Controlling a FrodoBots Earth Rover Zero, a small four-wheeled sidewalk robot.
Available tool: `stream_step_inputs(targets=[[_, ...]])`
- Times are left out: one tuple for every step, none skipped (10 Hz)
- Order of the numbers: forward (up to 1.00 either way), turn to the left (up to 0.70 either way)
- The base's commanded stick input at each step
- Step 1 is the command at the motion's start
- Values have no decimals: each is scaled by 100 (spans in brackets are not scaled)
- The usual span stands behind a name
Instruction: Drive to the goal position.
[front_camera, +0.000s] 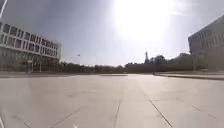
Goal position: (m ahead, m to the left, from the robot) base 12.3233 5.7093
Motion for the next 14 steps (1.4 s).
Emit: stream_step_inputs(targets=[[70, 2], [70, 2], [70, 2], [70, 2], [70, 2], [70, 2], [70, 2], [70, 2], [70, 2], [70, 2], [70, 2], [70, 2], [70, 2], [70, 2]])
